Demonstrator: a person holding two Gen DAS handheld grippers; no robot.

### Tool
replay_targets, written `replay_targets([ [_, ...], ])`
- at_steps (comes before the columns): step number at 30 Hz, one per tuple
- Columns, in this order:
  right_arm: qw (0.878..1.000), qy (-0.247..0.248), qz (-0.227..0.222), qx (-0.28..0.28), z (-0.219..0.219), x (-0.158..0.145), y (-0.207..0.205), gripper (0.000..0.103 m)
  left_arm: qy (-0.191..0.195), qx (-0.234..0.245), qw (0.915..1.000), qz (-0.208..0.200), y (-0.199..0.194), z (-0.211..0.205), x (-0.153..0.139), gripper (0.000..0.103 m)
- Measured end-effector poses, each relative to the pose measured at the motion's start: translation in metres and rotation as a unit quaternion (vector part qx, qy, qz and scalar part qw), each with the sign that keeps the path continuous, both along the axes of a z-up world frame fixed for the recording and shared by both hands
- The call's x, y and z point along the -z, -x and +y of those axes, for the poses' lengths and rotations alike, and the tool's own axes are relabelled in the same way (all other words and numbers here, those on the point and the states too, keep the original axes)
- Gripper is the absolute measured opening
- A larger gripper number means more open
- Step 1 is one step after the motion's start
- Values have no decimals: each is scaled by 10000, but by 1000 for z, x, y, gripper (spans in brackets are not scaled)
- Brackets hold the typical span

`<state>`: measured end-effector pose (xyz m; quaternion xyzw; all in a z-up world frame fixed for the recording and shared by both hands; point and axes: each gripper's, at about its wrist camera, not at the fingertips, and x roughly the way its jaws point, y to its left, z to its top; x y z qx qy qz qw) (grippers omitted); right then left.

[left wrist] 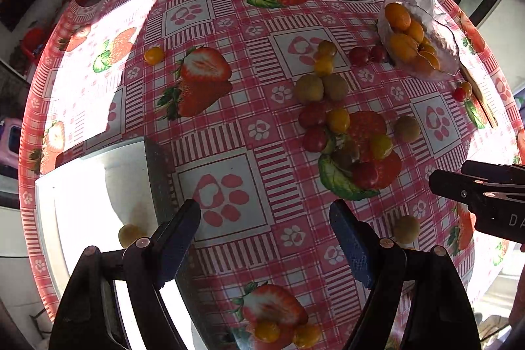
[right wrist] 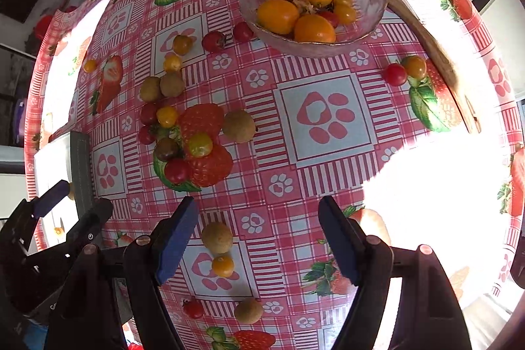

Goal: Organize fruits
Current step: 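Grasp a red cherry tomato with the left gripper while the right grasps a kiwi, then carry both fruits to the white tray and release them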

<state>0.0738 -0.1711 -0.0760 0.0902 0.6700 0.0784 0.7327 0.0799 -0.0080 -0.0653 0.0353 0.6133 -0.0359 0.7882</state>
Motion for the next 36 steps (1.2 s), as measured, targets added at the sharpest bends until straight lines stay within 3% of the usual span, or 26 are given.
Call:
replay_targets([
  [4,9999,-29,-10,-126,2,9,-7,65,60,75,9999,62,-14,-7,17,82],
  [8,9996,-20,-35,-290,8,18,-17,65,20,197,9997,168,-25,-16,31,71],
  [16,9988,64,-174,-444,16,28,-35,65,82,148,9998,56,-43,-22,34,71],
  [19,9985,83,-216,-503,19,27,-41,61,116,142,9998,37,-46,-25,32,65],
  [21,9982,134,-228,-544,22,27,-43,53,139,153,9998,24,-45,-28,31,52],
  [22,9979,151,-238,-576,22,26,-45,42,145,163,9998,20,-46,-30,30,49],
  [24,9977,158,-214,-624,24,27,-46,28,178,173,9997,17,-48,-33,27,29],
  [26,9980,105,-207,-596,23,27,-46,28,239,152,9996,51,-49,-32,26,21],
  [32,9991,-90,-180,-384,16,23,-39,28,686,-111,9975,99,-43,-14,15,21],
  [36,9991,-223,-187,-297,7,13,-29,28,770,-157,9969,24,-35,-2,1,21],
])
